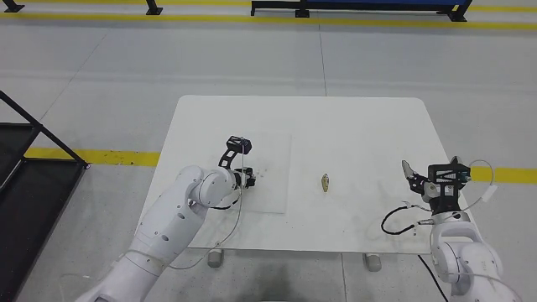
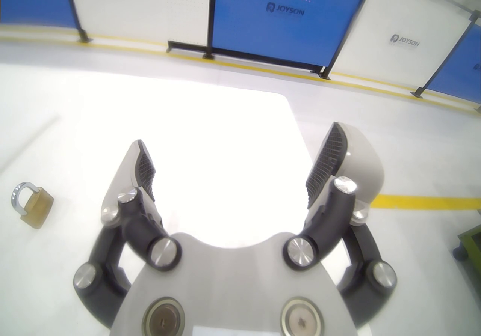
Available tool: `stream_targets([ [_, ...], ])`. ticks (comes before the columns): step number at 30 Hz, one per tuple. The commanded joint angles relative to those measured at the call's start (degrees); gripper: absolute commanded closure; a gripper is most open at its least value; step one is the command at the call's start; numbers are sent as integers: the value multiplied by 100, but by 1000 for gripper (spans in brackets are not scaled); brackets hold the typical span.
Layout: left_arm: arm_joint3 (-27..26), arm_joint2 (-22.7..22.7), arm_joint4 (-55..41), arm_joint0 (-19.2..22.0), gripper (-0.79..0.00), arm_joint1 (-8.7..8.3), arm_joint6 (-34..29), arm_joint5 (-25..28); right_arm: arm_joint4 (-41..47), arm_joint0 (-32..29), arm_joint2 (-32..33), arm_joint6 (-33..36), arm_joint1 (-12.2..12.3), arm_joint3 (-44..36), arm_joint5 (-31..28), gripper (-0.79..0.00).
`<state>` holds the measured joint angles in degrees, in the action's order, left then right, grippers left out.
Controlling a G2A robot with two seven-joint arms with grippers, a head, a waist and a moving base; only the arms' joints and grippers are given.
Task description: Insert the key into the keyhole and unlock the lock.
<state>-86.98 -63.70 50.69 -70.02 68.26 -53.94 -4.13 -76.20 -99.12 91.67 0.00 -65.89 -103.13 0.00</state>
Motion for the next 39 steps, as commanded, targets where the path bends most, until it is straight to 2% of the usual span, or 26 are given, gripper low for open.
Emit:
stream_targets([
  [1, -11, -8, 2, 2, 0, -1, 6, -14, 0, 0, 0, 0, 0, 0, 0, -785],
  [19, -297, -120, 55, -77, 0, -42, -142, 34, 0, 0, 0, 0, 0, 0, 0, -785],
  [39, -383, 68, 512, 212, 0, -82, -1302, 145, 0, 0, 0, 0, 0, 0, 0, -785],
])
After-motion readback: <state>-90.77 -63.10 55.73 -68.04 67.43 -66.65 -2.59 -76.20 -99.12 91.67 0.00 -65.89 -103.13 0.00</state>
